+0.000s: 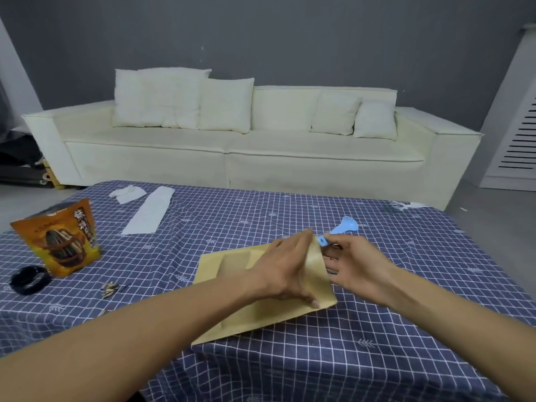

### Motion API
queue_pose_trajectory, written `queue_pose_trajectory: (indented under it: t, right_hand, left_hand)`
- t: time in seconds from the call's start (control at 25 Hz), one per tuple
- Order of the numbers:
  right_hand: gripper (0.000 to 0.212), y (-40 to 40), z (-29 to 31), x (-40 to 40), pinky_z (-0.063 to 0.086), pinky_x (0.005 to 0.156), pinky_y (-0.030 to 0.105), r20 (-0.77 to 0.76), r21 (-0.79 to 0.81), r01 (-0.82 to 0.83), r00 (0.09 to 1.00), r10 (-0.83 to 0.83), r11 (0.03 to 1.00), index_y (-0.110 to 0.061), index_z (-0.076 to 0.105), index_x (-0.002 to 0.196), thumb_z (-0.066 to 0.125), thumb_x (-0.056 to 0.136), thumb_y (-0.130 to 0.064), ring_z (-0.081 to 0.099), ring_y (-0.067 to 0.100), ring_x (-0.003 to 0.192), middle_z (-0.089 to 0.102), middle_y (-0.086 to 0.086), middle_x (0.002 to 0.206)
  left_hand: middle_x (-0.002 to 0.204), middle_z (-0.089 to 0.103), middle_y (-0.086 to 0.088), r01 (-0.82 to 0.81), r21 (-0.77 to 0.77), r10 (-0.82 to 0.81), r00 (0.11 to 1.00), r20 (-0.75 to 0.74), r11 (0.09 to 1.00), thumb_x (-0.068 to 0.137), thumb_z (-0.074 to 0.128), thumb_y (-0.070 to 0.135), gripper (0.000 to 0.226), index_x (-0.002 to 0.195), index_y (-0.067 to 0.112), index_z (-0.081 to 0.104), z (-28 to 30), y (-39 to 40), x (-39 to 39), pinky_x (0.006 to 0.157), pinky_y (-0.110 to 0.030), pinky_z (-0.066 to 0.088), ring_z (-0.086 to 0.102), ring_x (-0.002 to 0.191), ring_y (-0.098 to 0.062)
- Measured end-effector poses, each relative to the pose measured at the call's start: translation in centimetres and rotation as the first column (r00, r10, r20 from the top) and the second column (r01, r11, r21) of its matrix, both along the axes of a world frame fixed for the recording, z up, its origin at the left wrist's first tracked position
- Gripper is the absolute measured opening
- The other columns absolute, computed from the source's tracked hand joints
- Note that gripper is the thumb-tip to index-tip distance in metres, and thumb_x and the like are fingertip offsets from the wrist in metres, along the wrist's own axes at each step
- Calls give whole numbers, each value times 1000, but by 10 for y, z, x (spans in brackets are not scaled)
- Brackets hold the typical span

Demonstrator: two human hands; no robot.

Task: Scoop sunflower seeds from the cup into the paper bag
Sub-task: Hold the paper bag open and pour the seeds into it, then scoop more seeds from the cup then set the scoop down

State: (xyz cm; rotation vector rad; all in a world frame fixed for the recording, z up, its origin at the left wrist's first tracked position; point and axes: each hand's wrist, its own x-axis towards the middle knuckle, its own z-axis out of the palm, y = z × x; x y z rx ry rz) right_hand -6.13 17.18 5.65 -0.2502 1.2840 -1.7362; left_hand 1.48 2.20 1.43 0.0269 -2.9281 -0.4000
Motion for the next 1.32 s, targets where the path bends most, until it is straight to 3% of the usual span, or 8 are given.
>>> queue_pose_trajectory:
  t: [0.24,0.4,0.52,0.64,0.8,0.92,1.12,1.32]
  right_hand:
    - [11,1,-2,-4,59,69,35,-55,47,15,998,-12,999,-8,55,102,49,100,-17,77,24,78,77,13,86]
    - [11,2,-7,-10,59,76,38,-93,60,96,992,-90,994,-5,55,96,49,99,-13,72,32,94,72,23,100]
    - [5,6,-7,-21,62,60,36,-279,124,178,950,-138,976,0,54,94,50,96,-2,76,29,69,75,21,74]
    - [10,19,-11,-43,58,47,33,-569,303,318,816,-97,899,1,54,106,49,97,-1,62,20,49,66,19,69]
    - [15,40,-21,-74,50,54,38,-856,445,520,486,176,729,-4,61,98,52,99,-15,54,23,53,62,15,71]
    - [30,43,-23,-84,42,50,35,-891,409,570,416,179,712,9,68,83,61,94,-18,47,24,51,57,16,63]
    - [36,33,-24,-85,29,44,27,-924,382,615,243,294,690,3,65,65,59,95,-17,33,18,44,42,5,47]
    - [36,20,-29,-89,32,48,31,-930,325,695,112,350,641,7,63,70,50,96,-14,39,21,50,48,8,55]
  left_hand:
    - [106,57,0,-44,69,44,999,-8,997,56,89,46,87,117,18,35,1,-5,0,70,-30,38,50,86,-16]
    - [108,57,1,-44,174,34,998,57,984,60,89,39,75,115,18,42,4,-6,-3,73,-29,44,54,91,-17]
    - [113,58,0,-64,182,52,996,71,981,61,91,35,73,116,17,46,5,-6,-4,77,-29,46,55,96,-19]
    - [117,57,-1,-56,157,43,995,86,986,61,91,35,75,119,17,46,4,-11,-2,81,-30,46,53,99,-18]
    - [118,56,1,-62,176,45,994,97,983,60,90,38,76,120,20,46,3,-20,-1,84,-32,46,52,101,-17]
    - [119,55,2,-46,147,30,993,114,988,60,89,39,77,120,21,45,1,-24,-2,82,-29,44,51,101,-16]
    - [120,56,-1,-9,72,0,992,129,997,62,88,39,78,123,19,44,-1,-23,-8,84,-32,44,50,102,-17]
    - [122,55,-4,9,36,-13,993,120,999,62,89,36,78,123,15,44,-6,-20,-13,88,-34,44,49,105,-20]
